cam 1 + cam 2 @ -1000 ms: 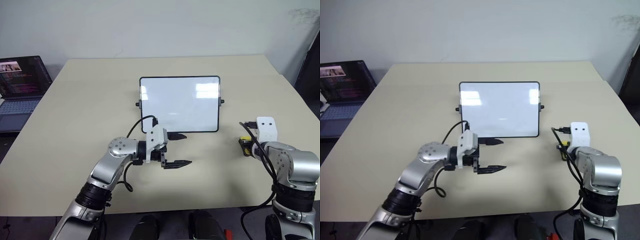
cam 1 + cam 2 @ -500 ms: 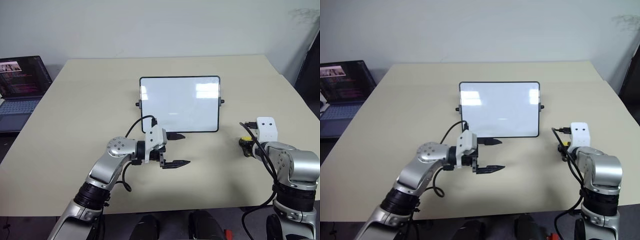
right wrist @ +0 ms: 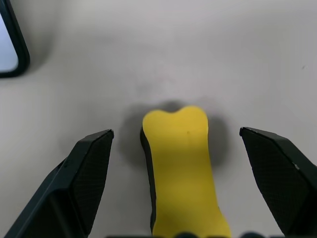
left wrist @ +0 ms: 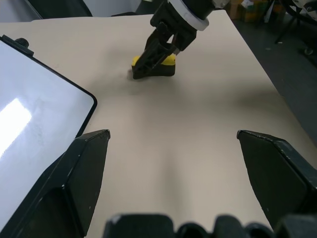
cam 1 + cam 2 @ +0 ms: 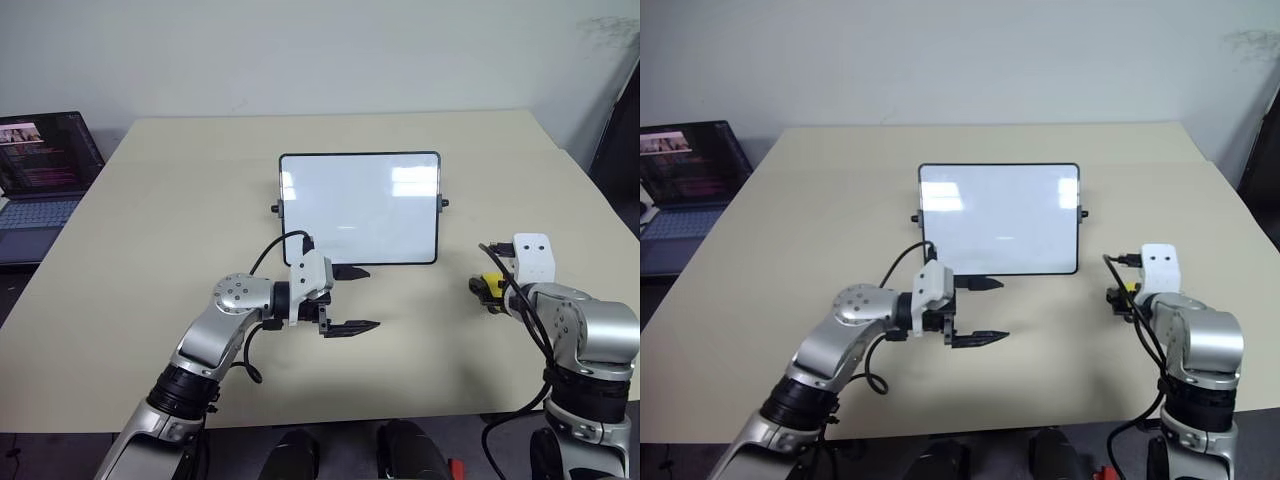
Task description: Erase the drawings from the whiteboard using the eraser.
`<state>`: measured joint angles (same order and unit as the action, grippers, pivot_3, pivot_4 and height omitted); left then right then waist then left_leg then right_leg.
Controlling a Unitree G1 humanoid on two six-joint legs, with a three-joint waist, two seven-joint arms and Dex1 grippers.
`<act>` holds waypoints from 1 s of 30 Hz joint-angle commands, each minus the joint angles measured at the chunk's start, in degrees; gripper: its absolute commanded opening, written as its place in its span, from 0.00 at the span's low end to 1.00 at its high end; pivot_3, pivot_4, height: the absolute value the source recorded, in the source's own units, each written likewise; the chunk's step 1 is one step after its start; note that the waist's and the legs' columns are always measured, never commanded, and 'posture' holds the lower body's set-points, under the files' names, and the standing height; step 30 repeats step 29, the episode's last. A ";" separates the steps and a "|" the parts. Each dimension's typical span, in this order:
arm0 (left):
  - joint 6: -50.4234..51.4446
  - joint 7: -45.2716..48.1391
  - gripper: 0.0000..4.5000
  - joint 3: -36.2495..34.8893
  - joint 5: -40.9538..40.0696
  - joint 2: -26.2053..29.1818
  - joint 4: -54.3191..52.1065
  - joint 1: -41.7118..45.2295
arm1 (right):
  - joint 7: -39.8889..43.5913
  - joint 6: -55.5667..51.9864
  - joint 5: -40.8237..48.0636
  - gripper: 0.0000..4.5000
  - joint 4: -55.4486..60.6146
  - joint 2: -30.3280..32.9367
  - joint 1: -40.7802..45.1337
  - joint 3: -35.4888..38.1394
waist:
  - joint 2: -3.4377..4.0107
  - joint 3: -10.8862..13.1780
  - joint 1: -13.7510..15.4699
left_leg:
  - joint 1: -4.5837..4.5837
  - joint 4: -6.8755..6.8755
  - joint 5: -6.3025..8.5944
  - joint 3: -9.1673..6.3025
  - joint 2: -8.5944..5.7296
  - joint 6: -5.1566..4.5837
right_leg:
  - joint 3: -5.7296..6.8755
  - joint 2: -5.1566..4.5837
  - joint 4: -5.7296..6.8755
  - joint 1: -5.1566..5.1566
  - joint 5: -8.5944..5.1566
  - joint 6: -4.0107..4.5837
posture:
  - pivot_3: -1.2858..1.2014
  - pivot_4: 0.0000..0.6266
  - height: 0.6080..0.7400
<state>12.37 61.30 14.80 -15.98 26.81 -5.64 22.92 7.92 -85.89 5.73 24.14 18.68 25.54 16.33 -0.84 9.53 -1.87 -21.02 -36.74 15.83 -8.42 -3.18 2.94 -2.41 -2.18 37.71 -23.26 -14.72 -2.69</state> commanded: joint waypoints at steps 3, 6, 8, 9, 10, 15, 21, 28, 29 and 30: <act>1.01 -11.62 1.00 -7.55 0.97 -1.47 -3.08 -0.89 | -1.30 12.95 -0.51 0.99 5.97 -0.15 1.74 -0.30 | 0.00 0.00 0.06 | 0.00 0.00 0.00 -0.04 0.00 0.00 | 0.02 0.00 0.00 -0.01 0.00 0.00 | 0.52 0.24 1.00; 2.77 -22.40 1.00 -11.47 4.12 -3.60 -5.18 -3.99 | -2.54 22.40 -1.12 0.99 8.43 -1.60 -2.05 0.78 | 0.00 0.00 0.07 | 0.01 0.00 0.00 -0.10 0.00 0.00 | 0.00 -0.02 -0.02 0.00 -0.02 -0.04 | 0.52 0.24 1.00; 3.15 -27.81 1.00 -13.64 7.04 -3.49 -6.57 -7.06 | -3.44 28.05 -1.61 0.99 9.96 -2.73 -6.00 1.17 | -0.01 -0.01 0.16 | -0.01 0.01 0.00 -0.17 -0.01 0.01 | -0.02 -0.06 -0.03 0.00 -0.03 -0.06 | 0.52 0.24 1.00; 3.70 -30.20 1.00 -14.94 7.60 -3.71 -7.56 -8.54 | -3.75 31.07 -2.31 0.99 10.42 -2.59 -8.25 0.77 | -0.01 -0.01 0.18 | 0.00 0.03 0.01 -0.20 -0.01 0.01 | -0.03 -0.08 -0.05 0.00 -0.06 -0.09 | 0.52 0.24 1.00; 4.37 -32.49 1.00 -16.40 7.83 -4.06 -8.69 -9.87 | -4.27 33.91 -2.51 0.99 10.86 -3.17 -10.16 1.03 | -0.01 0.00 0.18 | 0.00 0.05 0.02 -0.22 -0.01 0.01 | -0.07 -0.13 -0.06 -0.01 -0.06 -0.10 | 0.52 0.24 1.00; 6.08 -44.49 1.00 -23.59 12.68 -6.00 -16.38 -19.81 | -4.65 47.99 -2.77 0.99 12.57 -6.40 -22.54 3.02 | 0.00 -0.01 0.18 | 0.03 0.05 0.04 -0.24 0.00 -0.01 | -0.10 -0.21 -0.03 -0.01 -0.07 -0.10 | 0.52 0.24 1.00; 10.08 -49.63 1.00 -26.27 13.15 -9.20 -25.19 -29.54 | -5.34 57.15 -3.88 0.99 10.51 -8.78 -31.80 0.90 | 0.00 -0.01 0.21 | 0.10 0.03 0.04 -0.18 -0.02 -0.02 | -0.13 -0.24 -0.04 0.06 -0.21 -0.33 | 0.52 0.24 1.00; 18.62 -48.81 1.00 -26.58 10.53 -8.87 -35.79 -34.30 | -4.36 57.69 -3.30 0.99 8.11 -8.61 -33.47 -1.02 | 0.00 -0.01 0.23 | 0.14 -0.08 0.03 -0.08 0.01 -0.02 | -0.08 -0.13 0.04 0.14 -0.26 -0.36 | 0.52 0.24 1.00; 19.35 -48.35 1.00 -27.27 10.00 -8.40 -36.31 -34.32 | -4.51 57.17 -3.17 0.99 8.19 -8.82 -33.08 -1.33 | 0.00 -0.01 0.23 | 0.14 -0.09 0.03 -0.06 0.02 -0.02 | -0.08 -0.10 0.04 0.14 -0.26 -0.36 | 0.52 0.24 1.00; 19.35 -48.35 1.00 -27.27 10.00 -8.40 -36.31 -34.32 | -4.51 57.17 -3.17 0.99 8.19 -8.82 -33.08 -1.33 | 0.00 -0.01 0.23 | 0.14 -0.09 0.03 -0.06 0.02 -0.02 | -0.08 -0.10 0.04 0.14 -0.26 -0.36 | 0.52 0.24 1.00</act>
